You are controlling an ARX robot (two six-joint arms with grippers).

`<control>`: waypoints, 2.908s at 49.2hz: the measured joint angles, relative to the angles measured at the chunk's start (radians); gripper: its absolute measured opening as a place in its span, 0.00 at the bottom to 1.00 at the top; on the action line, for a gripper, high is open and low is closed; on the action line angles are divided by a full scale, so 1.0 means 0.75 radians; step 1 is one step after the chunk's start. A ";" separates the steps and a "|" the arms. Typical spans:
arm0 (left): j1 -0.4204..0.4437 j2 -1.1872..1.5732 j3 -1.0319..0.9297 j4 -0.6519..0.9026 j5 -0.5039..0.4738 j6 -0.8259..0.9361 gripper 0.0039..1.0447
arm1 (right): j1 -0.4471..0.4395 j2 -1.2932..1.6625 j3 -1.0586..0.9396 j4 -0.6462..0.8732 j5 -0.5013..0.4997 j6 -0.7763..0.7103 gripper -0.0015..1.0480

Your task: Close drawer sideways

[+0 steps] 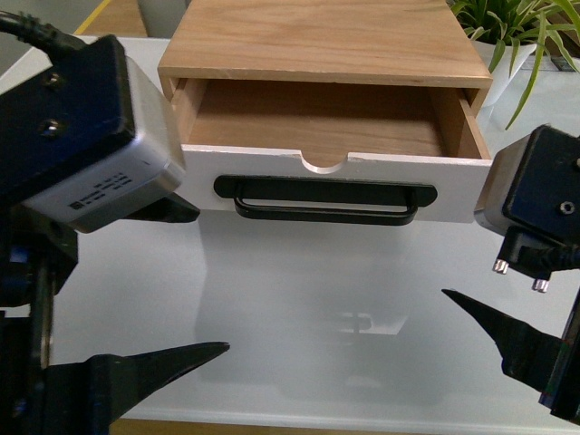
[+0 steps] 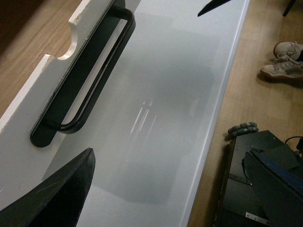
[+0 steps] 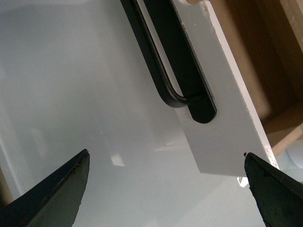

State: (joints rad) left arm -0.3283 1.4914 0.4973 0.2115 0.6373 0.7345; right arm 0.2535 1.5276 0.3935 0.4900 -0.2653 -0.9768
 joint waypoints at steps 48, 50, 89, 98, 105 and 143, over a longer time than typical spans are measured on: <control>-0.102 0.379 0.280 0.086 -0.011 -0.007 0.92 | 0.167 0.282 0.186 0.062 0.070 -0.025 0.91; -0.102 0.391 0.289 0.084 -0.011 -0.007 0.92 | 0.171 0.287 0.191 0.062 0.071 -0.025 0.91; -0.103 0.561 0.461 0.031 -0.015 0.003 0.92 | 0.186 0.390 0.247 0.070 0.074 -0.027 0.91; -0.104 0.595 0.483 0.028 -0.030 0.004 0.92 | 0.186 0.409 0.260 0.076 0.074 -0.027 0.91; -0.105 0.612 0.504 0.027 -0.040 0.004 0.92 | 0.186 0.426 0.269 0.080 0.074 -0.027 0.91; -0.119 0.678 0.565 0.004 -0.087 0.003 0.92 | 0.210 0.527 0.333 0.105 0.074 -0.022 0.91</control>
State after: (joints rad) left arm -0.4171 1.9999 0.9211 0.2142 0.5720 0.7368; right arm 0.4107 1.9232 0.6430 0.5686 -0.2096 -0.9932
